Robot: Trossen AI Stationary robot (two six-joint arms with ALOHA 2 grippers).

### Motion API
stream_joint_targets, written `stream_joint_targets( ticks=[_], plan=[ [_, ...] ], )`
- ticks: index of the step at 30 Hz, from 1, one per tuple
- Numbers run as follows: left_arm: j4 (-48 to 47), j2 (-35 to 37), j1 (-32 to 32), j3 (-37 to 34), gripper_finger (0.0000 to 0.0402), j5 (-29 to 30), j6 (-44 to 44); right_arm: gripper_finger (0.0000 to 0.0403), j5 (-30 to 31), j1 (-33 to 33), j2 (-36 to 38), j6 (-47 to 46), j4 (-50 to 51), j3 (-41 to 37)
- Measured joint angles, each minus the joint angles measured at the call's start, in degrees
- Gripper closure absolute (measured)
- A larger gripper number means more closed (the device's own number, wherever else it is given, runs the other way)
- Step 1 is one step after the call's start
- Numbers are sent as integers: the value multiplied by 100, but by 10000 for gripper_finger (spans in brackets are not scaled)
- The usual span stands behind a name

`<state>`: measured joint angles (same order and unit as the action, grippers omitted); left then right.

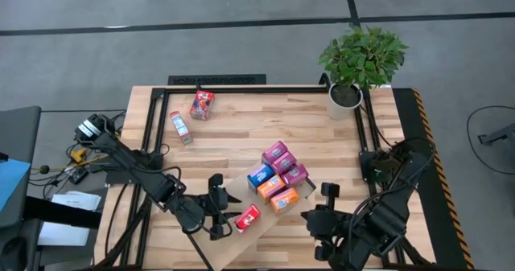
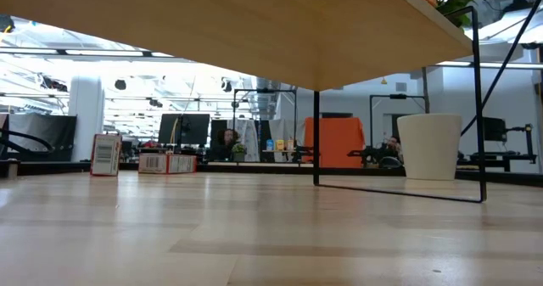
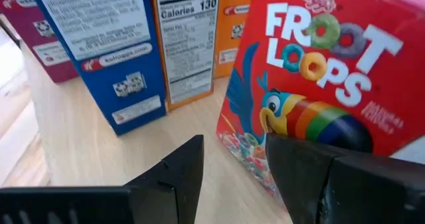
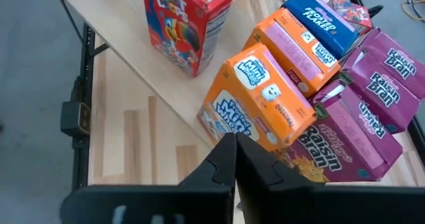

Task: Stack cereal on shelf
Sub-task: Adjust the cereal box on the shelf, then put the bottom red cereal box onto the shelf

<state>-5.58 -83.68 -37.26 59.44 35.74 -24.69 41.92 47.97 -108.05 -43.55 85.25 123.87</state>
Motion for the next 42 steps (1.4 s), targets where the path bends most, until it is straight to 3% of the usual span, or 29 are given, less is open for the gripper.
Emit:
stream_joint_targets(
  ticks=[13,23,29,31,35,39,42],
  plan=[
    [2,2,2,0,249,196,52,381,1,2,-2,4,54,0],
    [-1084,673,2,4,249,1146,-236,371,-1,2,-2,8,162,0],
    [-2470,1578,117,4,247,2311,-790,383,28,-23,-2,184,322,0],
    [-3191,1994,380,4,241,2167,-938,379,37,-65,-2,187,455,0],
    [-4089,2617,1450,4,215,1240,-849,344,38,-244,-2,281,477,0],
    [-4166,2887,2869,7,168,453,243,299,4,-451,0,-2,478,0],
    [-4174,2825,4046,7,132,246,1154,266,-295,-581,0,-338,479,0]
  ],
)
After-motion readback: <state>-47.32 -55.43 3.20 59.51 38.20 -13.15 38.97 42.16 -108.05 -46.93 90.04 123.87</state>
